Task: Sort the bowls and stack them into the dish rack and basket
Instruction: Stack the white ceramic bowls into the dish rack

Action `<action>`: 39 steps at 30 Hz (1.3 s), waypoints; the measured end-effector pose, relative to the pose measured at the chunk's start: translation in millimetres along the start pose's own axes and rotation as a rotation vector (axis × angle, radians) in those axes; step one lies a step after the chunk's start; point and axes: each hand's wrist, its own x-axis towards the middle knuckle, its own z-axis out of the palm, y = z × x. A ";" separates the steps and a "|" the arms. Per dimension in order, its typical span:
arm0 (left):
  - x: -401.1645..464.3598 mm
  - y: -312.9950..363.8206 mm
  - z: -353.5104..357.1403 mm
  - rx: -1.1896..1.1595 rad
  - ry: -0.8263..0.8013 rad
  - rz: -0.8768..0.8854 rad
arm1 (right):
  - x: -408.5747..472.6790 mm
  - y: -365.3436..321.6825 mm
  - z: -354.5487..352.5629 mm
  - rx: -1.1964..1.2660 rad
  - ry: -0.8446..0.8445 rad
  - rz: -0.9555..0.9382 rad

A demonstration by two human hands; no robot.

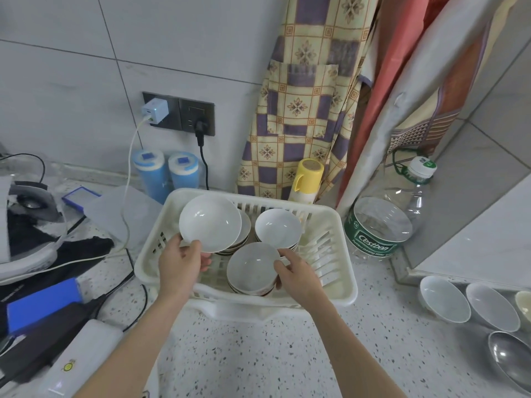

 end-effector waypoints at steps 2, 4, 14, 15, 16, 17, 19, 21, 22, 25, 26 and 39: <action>-0.5 1.7 -0.4 -0.006 -0.012 -0.001 | 1.3 -0.5 -0.4 -0.001 -0.029 0.015; -1.3 3.5 -1.3 -0.007 -0.020 -0.002 | 2.7 -0.6 0.2 0.012 -0.051 0.019; -2.5 6.8 -6.6 0.020 -0.085 -0.041 | 5.4 1.9 3.6 -0.022 -0.072 0.018; -2.5 7.1 -7.1 0.021 -0.097 -0.050 | 6.0 2.9 4.2 -0.032 -0.068 0.018; -2.8 7.5 -7.5 0.021 -0.112 -0.059 | 6.8 3.8 4.7 -0.044 -0.063 0.017; -3.2 8.1 -8.0 0.024 -0.129 -0.066 | 7.6 4.5 5.2 -0.058 -0.058 0.017; -3.9 9.3 -8.9 0.039 -0.160 -0.076 | 9.0 5.6 6.1 -0.074 -0.045 0.022; -4.2 9.8 -10.1 0.054 -0.184 -0.084 | 9.5 6.3 7.4 -0.083 -0.036 0.037; -4.2 10.1 -10.7 0.057 -0.194 -0.089 | 9.4 6.1 8.0 -0.097 -0.033 0.048; -4.3 11.5 -12.2 0.067 -0.225 -0.096 | 10.5 6.2 9.5 -0.159 -0.027 0.091; -4.2 11.9 -12.3 0.076 -0.237 -0.098 | 10.6 6.3 9.9 -0.177 -0.026 0.106; 0.4 14.7 -11.5 0.255 -0.478 -0.172 | -8.7 -5.5 -2.1 0.093 0.146 0.051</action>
